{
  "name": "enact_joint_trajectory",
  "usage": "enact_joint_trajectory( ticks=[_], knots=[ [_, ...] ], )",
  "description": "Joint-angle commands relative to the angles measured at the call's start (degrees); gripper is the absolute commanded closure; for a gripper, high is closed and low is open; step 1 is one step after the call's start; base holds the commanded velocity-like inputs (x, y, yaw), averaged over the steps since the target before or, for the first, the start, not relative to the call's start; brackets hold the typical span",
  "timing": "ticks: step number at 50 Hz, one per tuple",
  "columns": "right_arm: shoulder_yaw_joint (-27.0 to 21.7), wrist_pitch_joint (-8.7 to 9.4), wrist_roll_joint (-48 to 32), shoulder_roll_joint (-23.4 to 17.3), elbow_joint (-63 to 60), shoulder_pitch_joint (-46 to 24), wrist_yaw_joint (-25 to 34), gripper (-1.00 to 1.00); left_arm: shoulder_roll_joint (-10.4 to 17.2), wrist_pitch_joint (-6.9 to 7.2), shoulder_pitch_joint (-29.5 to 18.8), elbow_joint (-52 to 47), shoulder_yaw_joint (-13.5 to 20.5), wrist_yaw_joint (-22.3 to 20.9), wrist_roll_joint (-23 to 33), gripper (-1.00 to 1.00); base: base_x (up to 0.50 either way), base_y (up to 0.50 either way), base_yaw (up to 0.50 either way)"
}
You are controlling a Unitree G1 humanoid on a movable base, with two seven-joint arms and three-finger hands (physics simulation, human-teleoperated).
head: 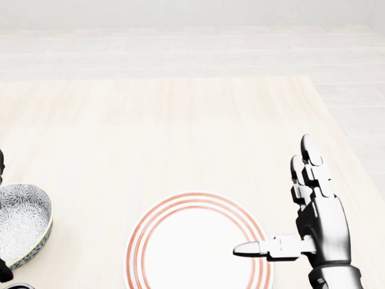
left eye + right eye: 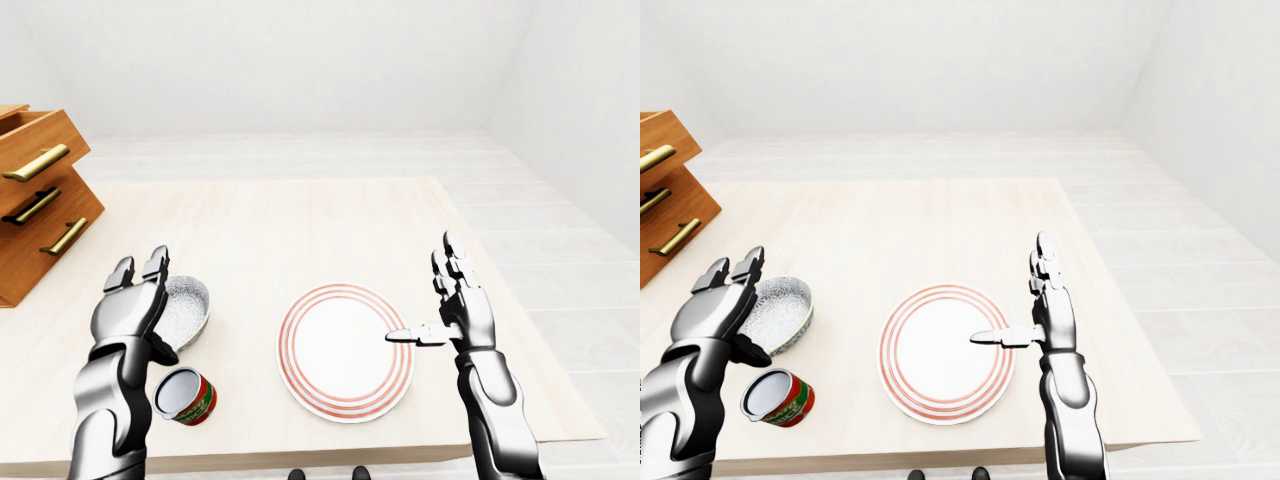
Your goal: Put the bowl on the plate.
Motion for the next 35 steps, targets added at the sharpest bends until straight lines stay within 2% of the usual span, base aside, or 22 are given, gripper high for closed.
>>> enact_joint_trajectory(
  ticks=[1,18,25,35],
  knots=[
    [-0.16,0.56,0.07,-0.18,0.17,-0.60,-0.26,-1.00,-1.00,0.00,1.01,0.66,0.13,0.58,2.57,-1.00,0.00,0.00,0.00],
    [0.18,0.80,-0.36,-0.21,0.30,-1.09,-0.70,-1.00,-0.64,0.00,0.57,5.94,-1.38,3.76,5.29,-1.00,0.00,0.00,0.00],
    [0.18,-0.72,-0.39,-0.16,2.27,-1.16,-0.72,-1.00,-0.65,0.00,-0.13,9.73,-2.42,6.78,6.20,-1.00,0.00,0.00,0.00],
    [-0.07,-1.01,0.03,-0.28,2.97,-1.25,-0.61,-1.00,-0.55,0.00,-0.39,11.52,-3.83,8.26,7.24,-1.00,0.00,0.00,0.00]
  ],
)
